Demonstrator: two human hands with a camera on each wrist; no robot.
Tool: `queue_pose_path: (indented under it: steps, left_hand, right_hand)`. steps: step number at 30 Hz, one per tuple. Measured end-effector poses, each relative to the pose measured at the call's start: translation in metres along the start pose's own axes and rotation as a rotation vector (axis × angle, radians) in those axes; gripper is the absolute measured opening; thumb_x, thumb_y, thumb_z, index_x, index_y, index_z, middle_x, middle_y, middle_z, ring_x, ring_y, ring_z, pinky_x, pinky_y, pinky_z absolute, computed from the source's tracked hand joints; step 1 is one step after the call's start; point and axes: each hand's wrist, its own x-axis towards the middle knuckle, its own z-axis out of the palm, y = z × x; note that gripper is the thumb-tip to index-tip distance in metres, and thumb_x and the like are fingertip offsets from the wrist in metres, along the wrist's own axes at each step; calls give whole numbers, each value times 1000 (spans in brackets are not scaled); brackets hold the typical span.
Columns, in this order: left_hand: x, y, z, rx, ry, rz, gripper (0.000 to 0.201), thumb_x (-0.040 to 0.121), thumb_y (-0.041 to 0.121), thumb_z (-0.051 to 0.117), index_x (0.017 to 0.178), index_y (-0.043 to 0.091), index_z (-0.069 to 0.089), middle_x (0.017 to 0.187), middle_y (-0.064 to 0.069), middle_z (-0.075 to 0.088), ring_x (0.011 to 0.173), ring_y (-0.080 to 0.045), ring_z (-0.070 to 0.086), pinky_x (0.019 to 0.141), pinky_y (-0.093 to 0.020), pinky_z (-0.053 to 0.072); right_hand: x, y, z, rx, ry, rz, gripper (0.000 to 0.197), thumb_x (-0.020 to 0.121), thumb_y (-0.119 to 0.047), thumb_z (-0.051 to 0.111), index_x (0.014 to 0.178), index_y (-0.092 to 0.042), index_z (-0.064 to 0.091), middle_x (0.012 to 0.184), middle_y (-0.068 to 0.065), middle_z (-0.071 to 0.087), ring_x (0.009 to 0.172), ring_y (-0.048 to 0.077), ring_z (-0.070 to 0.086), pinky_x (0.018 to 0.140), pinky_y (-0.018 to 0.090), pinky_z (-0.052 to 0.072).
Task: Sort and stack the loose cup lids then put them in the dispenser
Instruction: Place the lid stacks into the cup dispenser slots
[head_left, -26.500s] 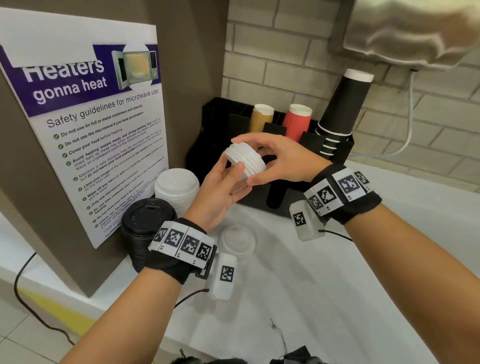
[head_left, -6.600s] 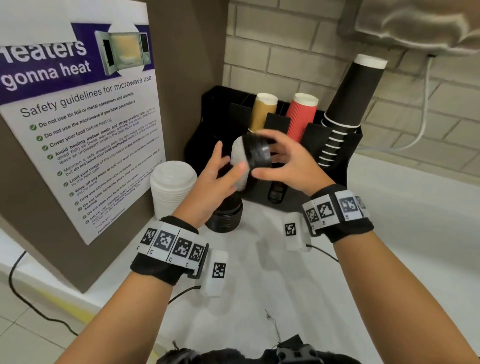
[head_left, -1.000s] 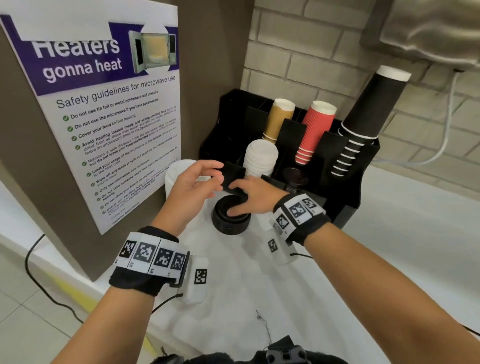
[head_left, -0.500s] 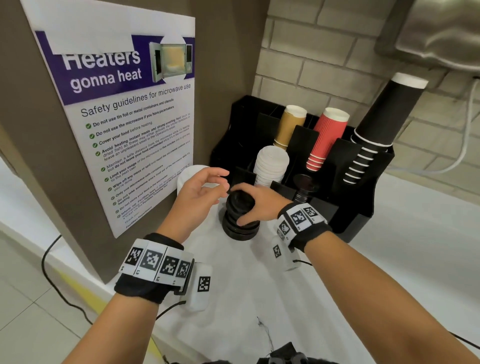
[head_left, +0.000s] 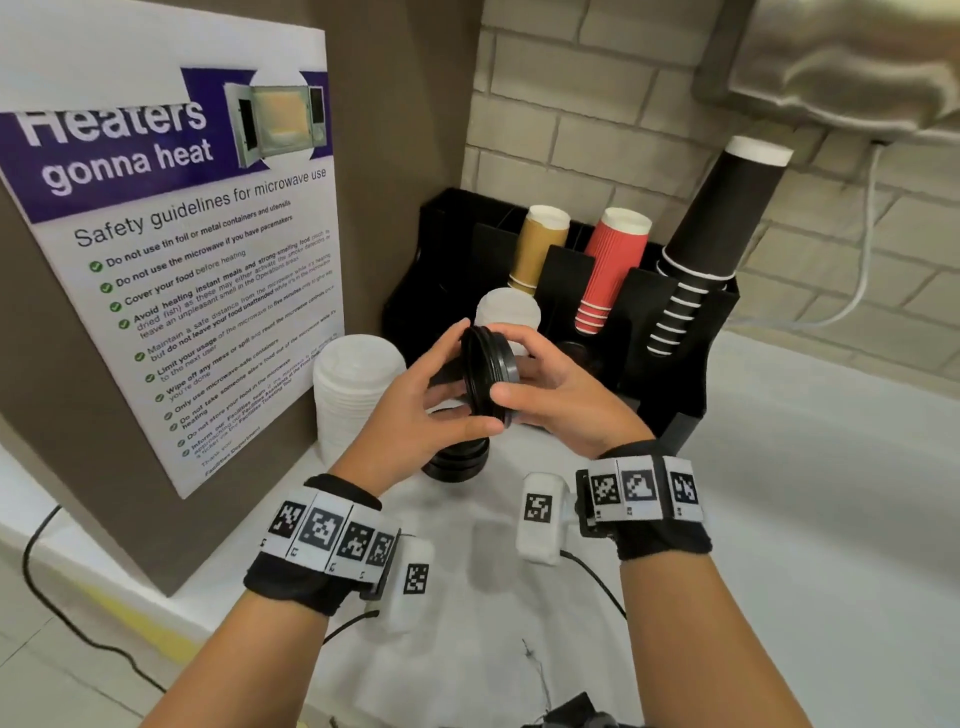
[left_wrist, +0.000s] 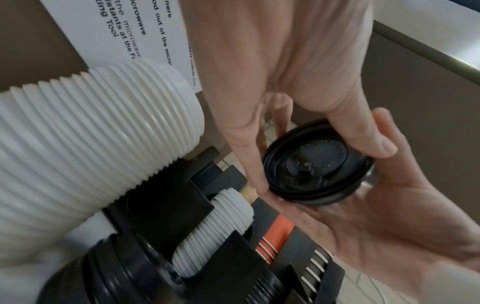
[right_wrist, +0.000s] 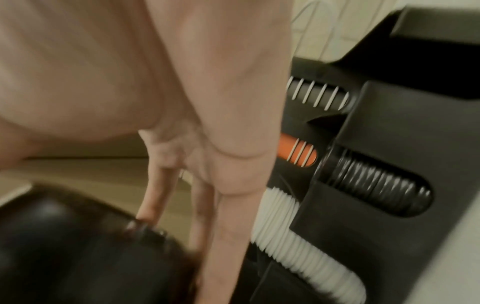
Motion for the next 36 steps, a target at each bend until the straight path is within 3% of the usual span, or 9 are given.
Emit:
queue_pose_path:
  steps: [4,8,13,16,19,21,25,29,36]
  left_hand:
    - [-1,1,3,0,-51,-9,94,63,25,86,140,46,36,141,14,49,120,-11,60,91,-24,52]
    - [0,2,4,13,-101,-39,100,65,24,81,148,38,27,144,14,45,123,-7,57,98,-23,49]
    - [4,7,2,11,-101,-50,107,64,28,81,152,36,20,151,14,38,136,-10,44,112,-35,39]
    - [3,10,-1,10,-28,-46,106,60,38,79,148,43,19,152,13,34,137,-11,42,107,-25,42]
    - [0,12,-11,52,84,-38,91,66,42,73,145,44,29,150,11,40,127,-8,52,92,-12,47]
    - [-3,13,-18,76,164,-39,78,71,42,70,142,42,38,140,11,49,116,-6,60,87,-12,49]
    - [-7,11,-31,91,257,-49,42,91,21,65,128,37,52,118,7,61,105,-22,65,97,-37,50]
    - [-8,9,-38,103,260,-52,30,93,17,63,116,36,60,103,10,65,95,-18,69,86,-30,51]
    - [-7,7,-37,118,263,-61,25,94,16,61,111,34,63,100,11,64,88,-12,69,82,-26,50]
  right_hand:
    - [-11,3,-8,-10,11,-1,71,74,-4,72,139,-16,44,122,18,62,113,35,61,97,46,49]
    - [-14,-3,-2,-35,69,-16,70,68,-15,80,132,-21,52,114,13,67,105,31,66,87,42,55]
    - [-8,-10,-1,-129,123,-59,63,68,-14,82,125,-26,57,108,11,68,98,26,68,84,37,56]
    - [2,-17,-19,-230,211,-98,59,70,-9,81,121,-29,57,105,5,68,94,15,68,81,26,54]
    - [17,-25,-58,-423,450,-89,61,68,-19,84,120,-31,56,112,-1,65,101,13,64,87,28,51]
    - [27,-27,-86,-620,555,-12,64,66,-25,85,121,-30,54,115,-3,62,104,14,61,88,27,48]
    - [46,-13,-117,-968,460,227,75,66,-31,82,132,-23,47,124,6,57,111,23,56,85,25,42]
    - [56,6,-118,-1138,321,327,84,67,-23,80,141,-17,40,134,13,50,117,27,53,91,28,45]
    - [65,16,-112,-1245,238,398,93,68,-22,82,147,-9,33,146,15,38,131,29,43,103,34,41]
